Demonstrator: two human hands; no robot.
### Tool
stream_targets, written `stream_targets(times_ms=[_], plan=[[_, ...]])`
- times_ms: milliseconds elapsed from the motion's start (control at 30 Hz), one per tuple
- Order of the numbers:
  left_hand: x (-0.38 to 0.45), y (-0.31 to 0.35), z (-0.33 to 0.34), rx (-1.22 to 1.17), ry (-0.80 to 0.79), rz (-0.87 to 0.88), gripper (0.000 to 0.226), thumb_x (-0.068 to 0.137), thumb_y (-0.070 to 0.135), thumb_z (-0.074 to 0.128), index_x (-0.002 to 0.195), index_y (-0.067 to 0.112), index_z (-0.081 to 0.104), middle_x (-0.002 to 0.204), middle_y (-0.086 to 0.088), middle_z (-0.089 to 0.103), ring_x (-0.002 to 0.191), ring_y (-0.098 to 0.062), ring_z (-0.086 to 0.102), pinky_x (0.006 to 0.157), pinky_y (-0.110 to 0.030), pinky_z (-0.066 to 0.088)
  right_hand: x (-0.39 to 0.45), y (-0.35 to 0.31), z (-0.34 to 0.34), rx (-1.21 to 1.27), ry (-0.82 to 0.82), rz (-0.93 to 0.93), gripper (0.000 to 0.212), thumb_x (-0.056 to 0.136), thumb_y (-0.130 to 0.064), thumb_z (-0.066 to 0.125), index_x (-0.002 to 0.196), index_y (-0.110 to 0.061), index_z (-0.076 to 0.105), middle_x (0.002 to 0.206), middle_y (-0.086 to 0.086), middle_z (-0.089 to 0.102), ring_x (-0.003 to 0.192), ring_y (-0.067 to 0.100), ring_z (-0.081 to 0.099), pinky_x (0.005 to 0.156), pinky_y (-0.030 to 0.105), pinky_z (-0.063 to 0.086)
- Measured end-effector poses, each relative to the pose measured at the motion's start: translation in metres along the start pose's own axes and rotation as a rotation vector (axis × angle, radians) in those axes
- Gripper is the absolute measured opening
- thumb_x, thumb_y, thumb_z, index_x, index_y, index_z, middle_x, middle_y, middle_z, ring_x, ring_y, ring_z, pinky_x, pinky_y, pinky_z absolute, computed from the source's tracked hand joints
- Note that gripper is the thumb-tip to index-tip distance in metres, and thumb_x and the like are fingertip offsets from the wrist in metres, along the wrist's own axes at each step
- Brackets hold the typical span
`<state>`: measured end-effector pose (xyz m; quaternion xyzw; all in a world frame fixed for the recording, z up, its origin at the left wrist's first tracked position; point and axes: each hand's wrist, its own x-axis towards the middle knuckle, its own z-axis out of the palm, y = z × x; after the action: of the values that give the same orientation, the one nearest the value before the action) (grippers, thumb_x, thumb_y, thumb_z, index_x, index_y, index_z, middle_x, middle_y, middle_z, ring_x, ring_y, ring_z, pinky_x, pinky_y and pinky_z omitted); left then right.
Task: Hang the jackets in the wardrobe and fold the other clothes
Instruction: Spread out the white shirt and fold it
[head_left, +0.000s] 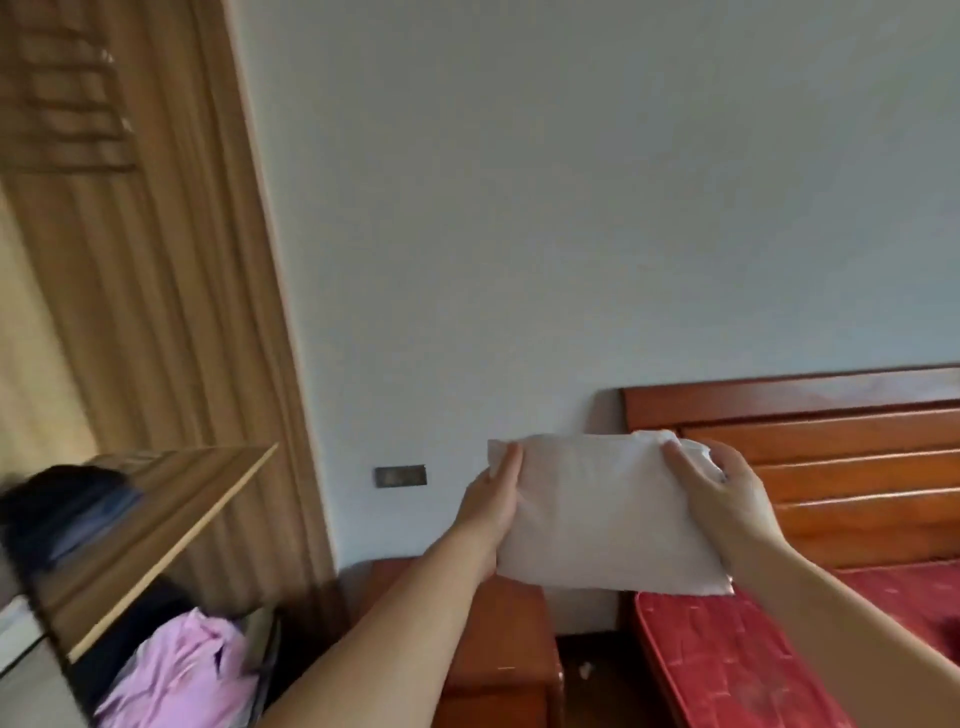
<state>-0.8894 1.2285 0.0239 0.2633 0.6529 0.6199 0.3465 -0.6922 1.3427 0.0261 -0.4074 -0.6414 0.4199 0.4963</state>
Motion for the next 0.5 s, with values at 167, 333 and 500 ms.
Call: stream_targets(times_ms=[167,333,500], plan=[[0.050,0.005,-0.135,0.018,0.241,-0.004,0.070,0.081,0.077,0.045,0.119,0.020,0.062,0.114,-0.004,0.065,0.102,-0.025,0.063,0.096,-0.040,0.049,0.011,-0.017,0.157,0.003,-0.162,-0.046,0.040,0.083,-0.059,0.060,0.095,-0.022,0.068,0.087,-0.006,0.070,0.077,0.014,0.065,0.062,0.029,0.048],[0.083,-0.004,-0.217,-0.042,0.415,-0.020,0.053,0.080,0.073,0.053,0.092,0.024,0.067,0.088,-0.001,0.070,0.081,-0.021,0.067,0.075,-0.033,0.055,0.022,-0.021,0.261,-0.026,-0.269,-0.021,0.049,0.087,-0.052,0.060,0.068,-0.007,0.065,0.058,0.003,0.065,0.054,0.015,0.059,0.052,0.028,0.044],[0.123,-0.013,-0.263,-0.068,0.573,-0.042,0.048,0.078,0.076,0.051,0.080,0.029,0.058,0.082,0.007,0.065,0.074,-0.012,0.063,0.057,-0.026,0.043,0.054,-0.012,0.342,-0.014,-0.393,-0.035,0.048,0.087,-0.053,0.059,0.061,-0.012,0.061,0.048,-0.004,0.058,0.051,0.015,0.054,0.047,0.027,0.037]])
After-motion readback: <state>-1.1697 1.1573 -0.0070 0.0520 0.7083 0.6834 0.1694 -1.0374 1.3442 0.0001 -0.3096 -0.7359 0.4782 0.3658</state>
